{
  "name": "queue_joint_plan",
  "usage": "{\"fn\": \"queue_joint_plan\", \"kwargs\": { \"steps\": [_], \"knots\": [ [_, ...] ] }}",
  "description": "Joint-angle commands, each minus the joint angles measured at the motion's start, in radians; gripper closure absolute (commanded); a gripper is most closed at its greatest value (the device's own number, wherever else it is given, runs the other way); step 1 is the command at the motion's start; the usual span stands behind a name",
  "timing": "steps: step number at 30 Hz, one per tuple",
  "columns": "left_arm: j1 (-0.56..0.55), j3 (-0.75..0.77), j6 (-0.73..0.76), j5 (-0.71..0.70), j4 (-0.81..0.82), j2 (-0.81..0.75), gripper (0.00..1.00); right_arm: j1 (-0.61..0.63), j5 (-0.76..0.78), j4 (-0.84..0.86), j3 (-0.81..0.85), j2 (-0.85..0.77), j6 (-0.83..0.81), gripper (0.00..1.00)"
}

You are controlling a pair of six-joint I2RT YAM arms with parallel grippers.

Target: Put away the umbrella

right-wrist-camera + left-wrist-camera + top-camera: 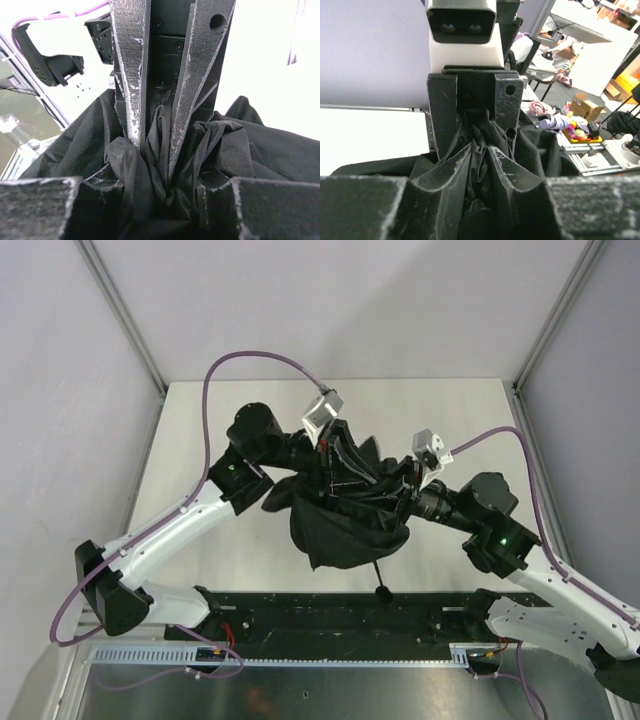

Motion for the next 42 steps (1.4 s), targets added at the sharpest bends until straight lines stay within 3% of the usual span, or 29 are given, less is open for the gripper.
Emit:
{"fn": "queue_joint_plan", "kwargs": {
  "steps": [1, 4, 5, 6, 8, 11, 14, 18, 22, 30, 33, 37, 42],
  "knots": [
    [-0.079, 0.053, 0.084, -0.036, 0.137, -0.012, 0.65, 0.062, -0.08, -0.024, -0.028, 0.048, 0.036, 0.98],
    [-0.001, 0.026, 0.16, -0.207, -0.008, -0.083, 0.4, 0.062, 0.085, -0.062, -0.043, -0.006, 0.019, 1.0],
    [0.032, 0.024, 0.173, -0.266, -0.056, -0.1, 0.2, 0.062, 0.131, -0.074, -0.045, -0.02, 0.016, 1.0],
    [0.064, 0.031, 0.178, -0.331, -0.112, -0.112, 0.1, 0.061, 0.194, -0.084, -0.046, -0.036, 0.013, 1.0],
    [0.132, 0.047, 0.163, -0.46, -0.208, -0.136, 0.03, 0.061, 0.312, -0.1, -0.047, -0.057, 0.005, 1.0],
    [0.222, 0.015, 0.099, -0.578, -0.256, -0.188, 0.01, 0.058, 0.474, -0.143, -0.038, -0.071, -0.016, 1.0],
    [0.268, -0.031, 0.056, -0.649, -0.284, -0.24, 0.06, 0.051, 0.639, -0.24, -0.008, -0.049, -0.026, 1.0],
    [0.273, -0.111, -0.014, -0.646, -0.293, -0.273, 0.11, 0.05, 0.772, -0.338, 0.032, 0.02, -0.02, 1.0],
    [0.238, -0.234, -0.049, -0.624, -0.293, -0.289, 0.11, 0.04, 0.851, -0.377, 0.069, 0.142, -0.031, 1.0],
    [0.173, -0.485, -0.024, -0.706, -0.289, -0.321, 0.13, 0.044, 0.896, -0.262, 0.088, 0.427, -0.11, 0.98],
    [0.18, -0.563, -0.043, -0.776, -0.273, -0.346, 0.07, 0.041, 0.875, -0.239, 0.088, 0.516, -0.119, 0.78],
    [0.208, -0.599, -0.098, -0.765, -0.264, -0.339, 0.02, 0.031, 0.776, -0.259, 0.088, 0.589, -0.092, 0.48],
    [0.213, -0.655, -0.112, -0.761, -0.241, -0.377, 0.07, 0.02, 0.642, -0.314, 0.087, 0.614, -0.063, 0.22]
  ]
}}
